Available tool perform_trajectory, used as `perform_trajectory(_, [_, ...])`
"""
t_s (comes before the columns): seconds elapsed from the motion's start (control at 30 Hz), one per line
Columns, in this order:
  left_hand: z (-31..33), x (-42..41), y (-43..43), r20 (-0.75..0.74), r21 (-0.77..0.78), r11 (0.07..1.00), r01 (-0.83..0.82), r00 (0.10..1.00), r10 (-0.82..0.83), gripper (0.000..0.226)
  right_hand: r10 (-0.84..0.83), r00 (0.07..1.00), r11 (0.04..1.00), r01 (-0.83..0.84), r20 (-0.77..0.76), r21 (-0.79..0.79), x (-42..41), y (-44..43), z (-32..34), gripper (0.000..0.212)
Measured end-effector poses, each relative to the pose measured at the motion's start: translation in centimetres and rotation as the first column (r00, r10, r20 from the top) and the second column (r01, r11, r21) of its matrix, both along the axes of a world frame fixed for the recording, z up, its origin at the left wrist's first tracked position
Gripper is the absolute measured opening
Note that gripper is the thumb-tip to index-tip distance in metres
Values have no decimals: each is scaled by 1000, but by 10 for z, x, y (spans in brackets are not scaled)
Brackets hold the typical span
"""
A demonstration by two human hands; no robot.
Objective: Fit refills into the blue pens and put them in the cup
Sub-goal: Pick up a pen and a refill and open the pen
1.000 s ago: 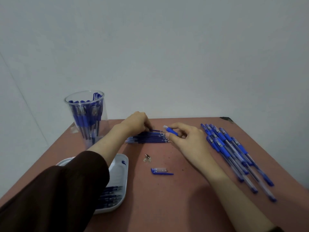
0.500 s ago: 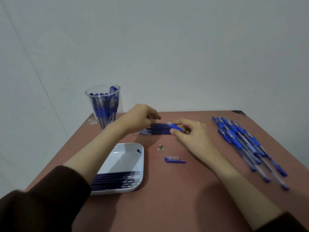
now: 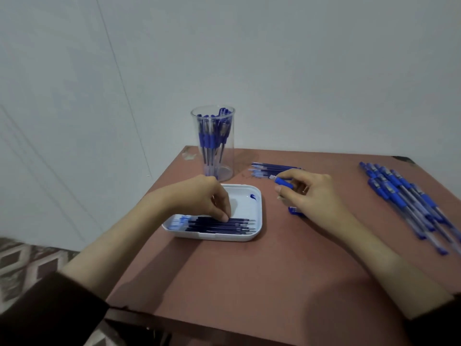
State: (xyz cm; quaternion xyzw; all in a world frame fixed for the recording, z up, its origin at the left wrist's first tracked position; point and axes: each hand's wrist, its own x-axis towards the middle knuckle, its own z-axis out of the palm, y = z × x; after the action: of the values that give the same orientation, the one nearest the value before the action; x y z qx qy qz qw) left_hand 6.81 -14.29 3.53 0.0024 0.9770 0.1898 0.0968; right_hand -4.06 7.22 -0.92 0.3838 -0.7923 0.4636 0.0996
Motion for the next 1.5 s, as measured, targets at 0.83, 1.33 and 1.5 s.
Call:
perform_trajectory(0.83, [16, -41, 57, -272, 918, 391, 67, 823, 499, 4, -154, 979, 981, 168, 136, -97, -18, 12, 6, 13])
perform_trajectory(1.33, [-12, -87, 95, -214, 969, 54, 240, 712, 669, 31, -227, 964, 973, 231, 138, -8, -27, 21, 11, 11])
perform_trajectory(1.5, [-12, -86, 95, -226, 965, 50, 257, 719, 657, 33, -215, 967, 976, 216, 137, 9, -24, 22, 13, 10])
